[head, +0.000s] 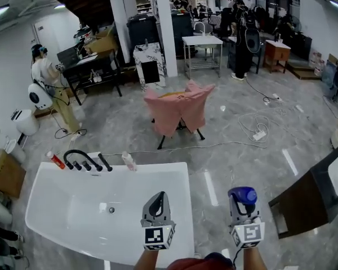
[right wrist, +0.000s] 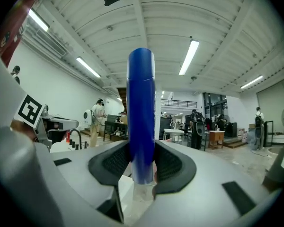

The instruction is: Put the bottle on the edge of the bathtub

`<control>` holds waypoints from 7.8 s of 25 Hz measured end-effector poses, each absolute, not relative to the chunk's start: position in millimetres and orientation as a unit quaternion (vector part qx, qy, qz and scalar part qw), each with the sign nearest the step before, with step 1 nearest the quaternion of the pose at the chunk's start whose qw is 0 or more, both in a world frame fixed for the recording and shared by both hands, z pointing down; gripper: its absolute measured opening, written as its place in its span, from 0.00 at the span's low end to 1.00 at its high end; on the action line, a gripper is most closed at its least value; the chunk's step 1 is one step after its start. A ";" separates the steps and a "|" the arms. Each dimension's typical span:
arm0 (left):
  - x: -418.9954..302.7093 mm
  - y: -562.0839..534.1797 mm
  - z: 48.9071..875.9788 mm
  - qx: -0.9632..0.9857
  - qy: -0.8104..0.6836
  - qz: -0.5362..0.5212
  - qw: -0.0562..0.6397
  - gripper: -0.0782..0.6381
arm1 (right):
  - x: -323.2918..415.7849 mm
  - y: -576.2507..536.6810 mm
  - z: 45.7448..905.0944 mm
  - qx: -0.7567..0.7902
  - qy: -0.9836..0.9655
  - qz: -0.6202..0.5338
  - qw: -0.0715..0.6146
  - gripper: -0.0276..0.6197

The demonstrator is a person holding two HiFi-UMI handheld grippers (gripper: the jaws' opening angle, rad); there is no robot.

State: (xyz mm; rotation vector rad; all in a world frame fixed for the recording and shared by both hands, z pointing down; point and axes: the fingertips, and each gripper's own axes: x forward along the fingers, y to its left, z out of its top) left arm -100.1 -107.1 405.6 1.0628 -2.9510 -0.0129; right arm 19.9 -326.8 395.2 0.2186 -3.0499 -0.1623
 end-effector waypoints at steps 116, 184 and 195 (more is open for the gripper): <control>-181.0 -41.0 555.5 0.105 -0.986 -0.024 0.127 0.11 | -196.8 -235.3 604.9 -0.205 -0.959 -0.025 0.193 0.39; -108.2 -28.1 354.2 0.151 -0.986 0.019 -0.068 0.11 | -105.8 -266.6 335.2 -0.112 -0.990 -0.050 -0.066 0.04; -109.5 -32.4 358.3 0.149 -0.987 0.018 -0.062 0.11 | -106.1 -274.2 336.6 -0.108 -0.991 -0.046 -0.068 0.04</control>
